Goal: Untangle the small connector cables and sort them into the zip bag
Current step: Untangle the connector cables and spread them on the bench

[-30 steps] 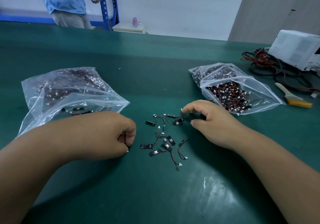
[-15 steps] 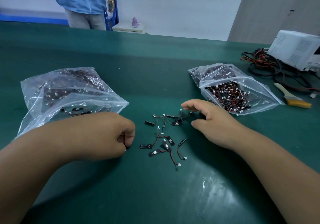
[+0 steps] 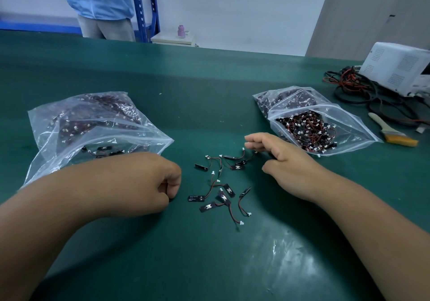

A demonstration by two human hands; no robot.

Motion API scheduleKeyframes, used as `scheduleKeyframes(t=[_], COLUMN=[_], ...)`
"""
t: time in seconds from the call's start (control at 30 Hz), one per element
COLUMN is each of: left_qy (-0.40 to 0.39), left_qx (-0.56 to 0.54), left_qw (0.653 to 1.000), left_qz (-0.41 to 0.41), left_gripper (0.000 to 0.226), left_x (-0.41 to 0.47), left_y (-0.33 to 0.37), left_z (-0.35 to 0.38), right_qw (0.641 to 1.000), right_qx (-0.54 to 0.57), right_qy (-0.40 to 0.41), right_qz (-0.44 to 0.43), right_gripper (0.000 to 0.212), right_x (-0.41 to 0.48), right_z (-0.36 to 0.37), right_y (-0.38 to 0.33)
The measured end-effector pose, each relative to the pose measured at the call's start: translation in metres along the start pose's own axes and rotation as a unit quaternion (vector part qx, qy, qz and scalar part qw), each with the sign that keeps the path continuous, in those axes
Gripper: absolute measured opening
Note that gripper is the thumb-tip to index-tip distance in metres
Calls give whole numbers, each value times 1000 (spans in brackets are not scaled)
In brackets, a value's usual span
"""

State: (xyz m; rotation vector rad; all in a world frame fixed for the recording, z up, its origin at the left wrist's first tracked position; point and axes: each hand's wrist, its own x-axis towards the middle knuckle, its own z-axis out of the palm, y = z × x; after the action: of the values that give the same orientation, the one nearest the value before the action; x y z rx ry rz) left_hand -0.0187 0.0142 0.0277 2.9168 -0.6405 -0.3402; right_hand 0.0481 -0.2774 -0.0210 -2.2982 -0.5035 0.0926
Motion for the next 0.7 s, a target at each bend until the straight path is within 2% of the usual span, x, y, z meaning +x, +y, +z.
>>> scheduleKeyframes(t=[0.7], left_qy=[-5], left_qx=[-3], left_qw=[1000], left_qz=[-21], left_gripper=[13], left_x=[-1], left_y=[3], left_z=[-1], right_qw=[999], right_qx=[-47], right_qy=[-7], right_qz=[1], right_gripper=[69], right_x=[-2], right_z=[-1], right_y=[0])
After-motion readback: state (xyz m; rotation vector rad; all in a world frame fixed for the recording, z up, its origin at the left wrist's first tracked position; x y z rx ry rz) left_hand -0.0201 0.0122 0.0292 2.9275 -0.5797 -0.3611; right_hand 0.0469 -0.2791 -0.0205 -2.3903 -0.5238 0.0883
